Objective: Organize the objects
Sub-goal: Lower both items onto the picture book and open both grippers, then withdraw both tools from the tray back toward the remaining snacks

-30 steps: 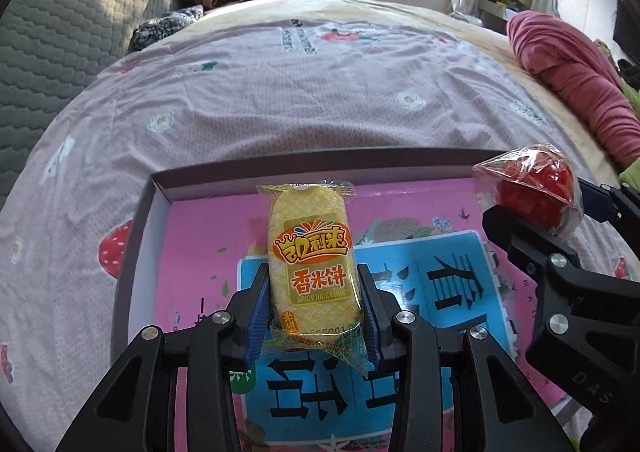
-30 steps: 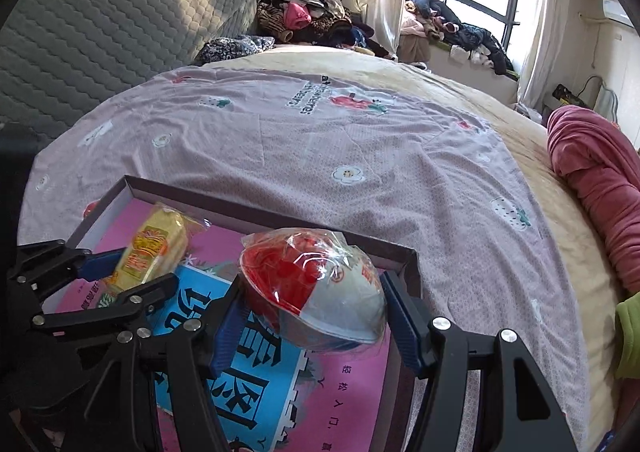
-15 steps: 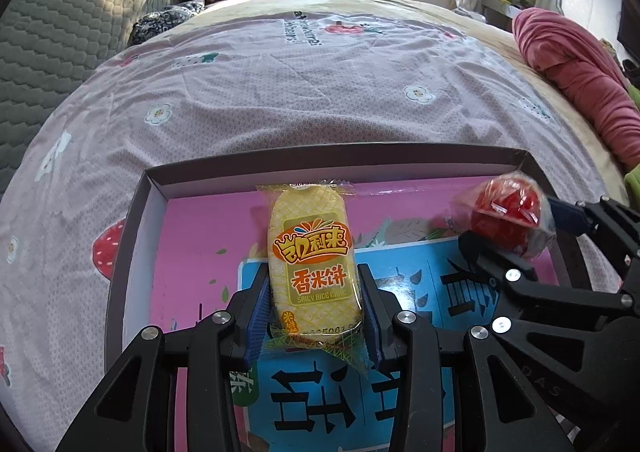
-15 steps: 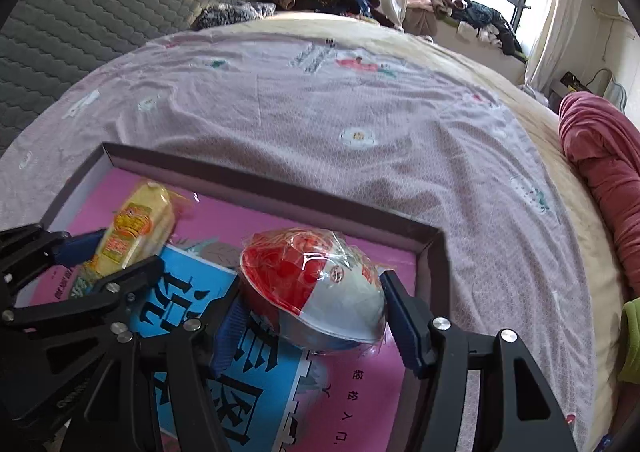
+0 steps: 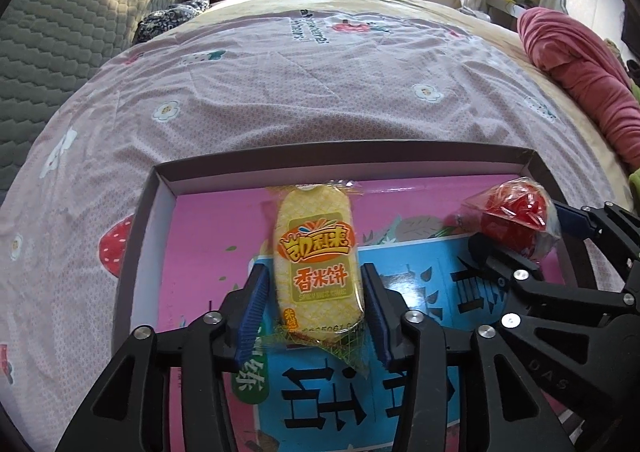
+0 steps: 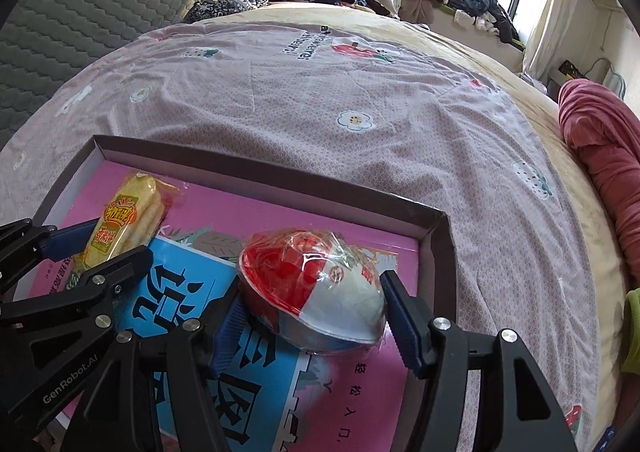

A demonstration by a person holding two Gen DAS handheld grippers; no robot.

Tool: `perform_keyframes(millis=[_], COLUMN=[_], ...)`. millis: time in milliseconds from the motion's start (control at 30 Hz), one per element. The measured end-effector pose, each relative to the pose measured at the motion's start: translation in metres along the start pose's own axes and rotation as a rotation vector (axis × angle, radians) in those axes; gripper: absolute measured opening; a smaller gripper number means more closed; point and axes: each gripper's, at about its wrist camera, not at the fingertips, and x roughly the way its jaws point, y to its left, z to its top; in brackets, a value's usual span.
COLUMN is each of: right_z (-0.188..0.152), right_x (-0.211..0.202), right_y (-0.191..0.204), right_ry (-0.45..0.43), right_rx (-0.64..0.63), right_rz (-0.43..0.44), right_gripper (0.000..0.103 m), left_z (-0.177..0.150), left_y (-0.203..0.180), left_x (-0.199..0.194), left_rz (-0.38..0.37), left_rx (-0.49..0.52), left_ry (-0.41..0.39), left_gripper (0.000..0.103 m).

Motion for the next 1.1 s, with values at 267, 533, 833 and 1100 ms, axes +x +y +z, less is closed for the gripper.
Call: perform_keyframes(millis=[267,533,833,1100], right_z=[-0.002,-0.002,-0.001,-0.005], right_x=[0.002,-0.013,-0.036,-0.082], right_y=[0.001,-0.007,-0.017,-0.013], right_ry=[0.014,-0.025,-0.079,-0.145], right_rx=[0.004,0.040,0.067,0.061], right_rz=[-0.005,0.016,0.017,0.004], right_gripper=[0.066,0.074,0.077,0.088], left_z=[-0.002,-0.002,0.002,0.001], left_y=[0.001,0.005,0.018,0.023], left_x=[-0.002,-0.004,-0.026,-0.052], left_rz=[0.066,0.055,0.039,0.039], left_rx=[0.016,0.003,-0.036,-0.046], left_ry=[0.011,0.021,-0.025,-0.080], left_gripper=[0.070,0.078,0.081,0.088])
